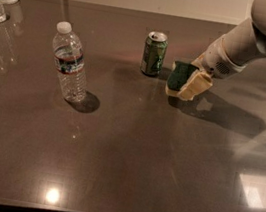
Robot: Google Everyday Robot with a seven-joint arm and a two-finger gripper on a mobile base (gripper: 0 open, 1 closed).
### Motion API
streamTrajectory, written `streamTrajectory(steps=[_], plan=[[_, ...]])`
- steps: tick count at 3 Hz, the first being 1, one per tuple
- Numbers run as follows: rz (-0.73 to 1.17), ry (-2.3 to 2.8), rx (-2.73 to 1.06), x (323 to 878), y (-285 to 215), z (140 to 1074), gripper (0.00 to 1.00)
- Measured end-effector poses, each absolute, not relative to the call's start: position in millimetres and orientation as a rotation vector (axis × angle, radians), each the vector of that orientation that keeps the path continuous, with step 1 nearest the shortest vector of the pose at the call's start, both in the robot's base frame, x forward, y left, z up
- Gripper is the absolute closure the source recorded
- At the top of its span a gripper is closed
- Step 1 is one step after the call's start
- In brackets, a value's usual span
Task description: Move sponge near green can
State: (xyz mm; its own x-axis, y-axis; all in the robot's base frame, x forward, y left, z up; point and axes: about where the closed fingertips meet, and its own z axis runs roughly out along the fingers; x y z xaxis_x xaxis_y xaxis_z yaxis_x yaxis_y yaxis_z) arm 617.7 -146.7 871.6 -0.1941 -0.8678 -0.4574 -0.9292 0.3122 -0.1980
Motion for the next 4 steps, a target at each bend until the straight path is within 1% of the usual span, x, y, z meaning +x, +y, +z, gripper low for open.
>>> streamTrajectory(steps=[3, 4], plan=[[0.177, 2.105, -1.595, 628.8, -136.9, 855.2, 0.07], [0.180, 2.106, -1.598, 628.8, -135.9, 854.0, 0.00]])
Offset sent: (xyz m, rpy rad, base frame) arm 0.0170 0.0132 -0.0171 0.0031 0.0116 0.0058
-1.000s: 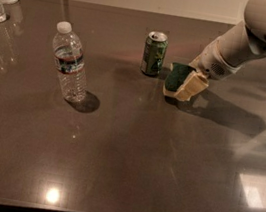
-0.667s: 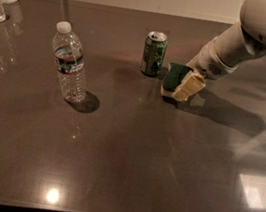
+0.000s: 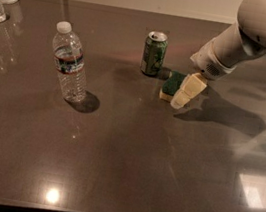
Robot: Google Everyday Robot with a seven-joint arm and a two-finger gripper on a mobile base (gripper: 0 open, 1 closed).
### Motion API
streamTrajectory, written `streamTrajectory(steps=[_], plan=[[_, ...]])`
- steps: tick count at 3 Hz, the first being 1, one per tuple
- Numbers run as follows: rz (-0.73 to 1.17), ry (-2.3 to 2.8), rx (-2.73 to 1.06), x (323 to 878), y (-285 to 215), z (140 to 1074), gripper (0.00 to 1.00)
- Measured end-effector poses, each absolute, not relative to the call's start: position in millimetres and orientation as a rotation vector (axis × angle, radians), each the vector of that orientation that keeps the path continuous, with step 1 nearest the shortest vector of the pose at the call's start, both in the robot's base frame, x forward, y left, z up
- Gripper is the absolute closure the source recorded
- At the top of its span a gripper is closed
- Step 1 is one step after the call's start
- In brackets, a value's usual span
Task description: Move sponge near green can
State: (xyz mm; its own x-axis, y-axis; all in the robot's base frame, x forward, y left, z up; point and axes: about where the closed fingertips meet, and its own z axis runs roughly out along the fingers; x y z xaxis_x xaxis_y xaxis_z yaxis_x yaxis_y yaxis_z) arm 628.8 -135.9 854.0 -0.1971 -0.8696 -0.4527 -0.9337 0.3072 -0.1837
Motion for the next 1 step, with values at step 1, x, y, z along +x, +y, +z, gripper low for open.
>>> streamTrajectory(steps=[1], plan=[[0.180, 2.106, -1.598, 628.8, -135.8, 854.0, 0.00]])
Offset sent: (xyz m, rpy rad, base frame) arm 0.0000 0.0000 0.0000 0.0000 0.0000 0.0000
